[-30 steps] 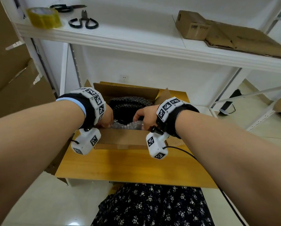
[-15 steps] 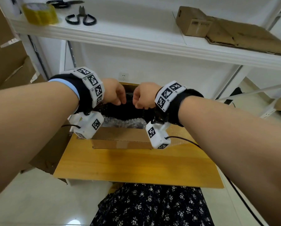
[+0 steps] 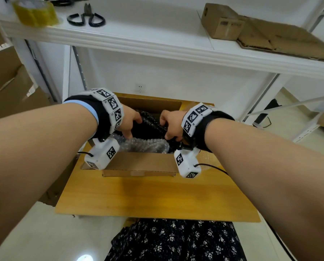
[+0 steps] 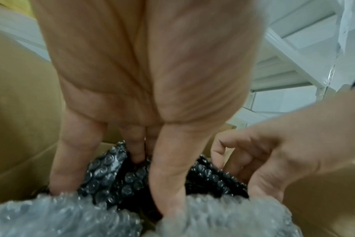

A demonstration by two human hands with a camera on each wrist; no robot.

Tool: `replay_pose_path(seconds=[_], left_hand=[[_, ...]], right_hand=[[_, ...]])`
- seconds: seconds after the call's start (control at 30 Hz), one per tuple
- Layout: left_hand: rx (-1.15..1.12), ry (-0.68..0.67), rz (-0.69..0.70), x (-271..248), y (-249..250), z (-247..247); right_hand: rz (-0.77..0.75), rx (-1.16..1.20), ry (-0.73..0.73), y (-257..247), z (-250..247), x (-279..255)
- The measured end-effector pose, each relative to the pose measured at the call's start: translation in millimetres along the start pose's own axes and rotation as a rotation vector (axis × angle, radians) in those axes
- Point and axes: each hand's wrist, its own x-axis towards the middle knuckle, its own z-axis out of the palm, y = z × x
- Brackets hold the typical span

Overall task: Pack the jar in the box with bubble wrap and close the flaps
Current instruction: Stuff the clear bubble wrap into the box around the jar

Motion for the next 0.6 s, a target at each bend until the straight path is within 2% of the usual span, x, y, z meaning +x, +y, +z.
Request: replay_pose_path(seconds=[0.17, 0.3, 0.47, 0.6], left_hand=[[0.004, -0.041, -0.031, 7, 9, -8], [0.177, -0.001, 0.001, 18, 11, -6], [0.317, -0.041, -0.009, 37, 14, -6], [0.213, -0.004, 0.02, 41, 6, -7]], right_hand=[[0.039, -0.084, 0.079, -5, -5, 20], [-0.001, -0.206, 0.019, -12, 3, 38], [0.0, -0.293, -0.035, -20, -6, 34], [-0.028, -0.275, -0.006, -17, -6, 46]])
